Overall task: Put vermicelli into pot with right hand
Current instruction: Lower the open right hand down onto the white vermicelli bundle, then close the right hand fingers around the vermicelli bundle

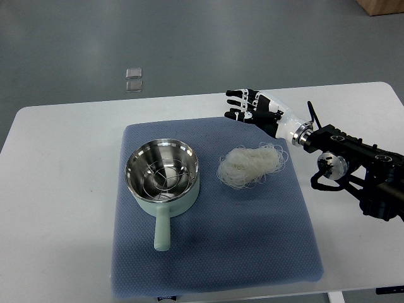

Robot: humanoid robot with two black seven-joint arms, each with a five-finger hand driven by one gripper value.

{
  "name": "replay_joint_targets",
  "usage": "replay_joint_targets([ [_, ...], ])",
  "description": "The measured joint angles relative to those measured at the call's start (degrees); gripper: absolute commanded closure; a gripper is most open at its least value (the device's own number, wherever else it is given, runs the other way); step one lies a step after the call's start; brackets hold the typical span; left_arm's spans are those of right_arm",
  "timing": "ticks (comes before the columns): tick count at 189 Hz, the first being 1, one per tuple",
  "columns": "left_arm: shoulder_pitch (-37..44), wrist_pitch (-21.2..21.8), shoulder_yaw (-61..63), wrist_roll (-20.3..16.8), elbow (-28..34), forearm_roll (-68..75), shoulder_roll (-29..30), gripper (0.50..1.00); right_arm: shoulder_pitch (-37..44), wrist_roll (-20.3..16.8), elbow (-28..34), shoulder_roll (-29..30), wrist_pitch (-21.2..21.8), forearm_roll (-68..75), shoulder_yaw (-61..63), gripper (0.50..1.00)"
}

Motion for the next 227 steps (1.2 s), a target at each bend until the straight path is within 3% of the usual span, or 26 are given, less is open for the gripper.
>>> replay_joint_targets([
  [77, 0.8, 0.0, -0.1, -0.4, 0.3, 0.0, 0.0, 0.500, 0.2, 0.4, 0.0, -0.6, 0.1, -2.6, -0.7, 0.568],
  [149, -0.6, 0.2, 0.1, -0.4, 0.8, 0.0, 0.0, 0.500, 1.0, 1.6, 0.9, -4.4, 0.9, -25.0, -1.5, 0.570],
  [187, -0.6, 0.2, 0.1, -0.4, 0.8, 0.1, 0.0, 0.500, 4.0, 2.4, 6.9, -8.7, 0.8, -38.0, -5.2, 0.570],
  [227, -0.6, 0.2, 0.1, -0.4, 0.8, 0.1, 0.0, 0.500, 6.0, 2.5, 7.6, -9.2, -0.7, -48.8, -10.6, 0.570],
])
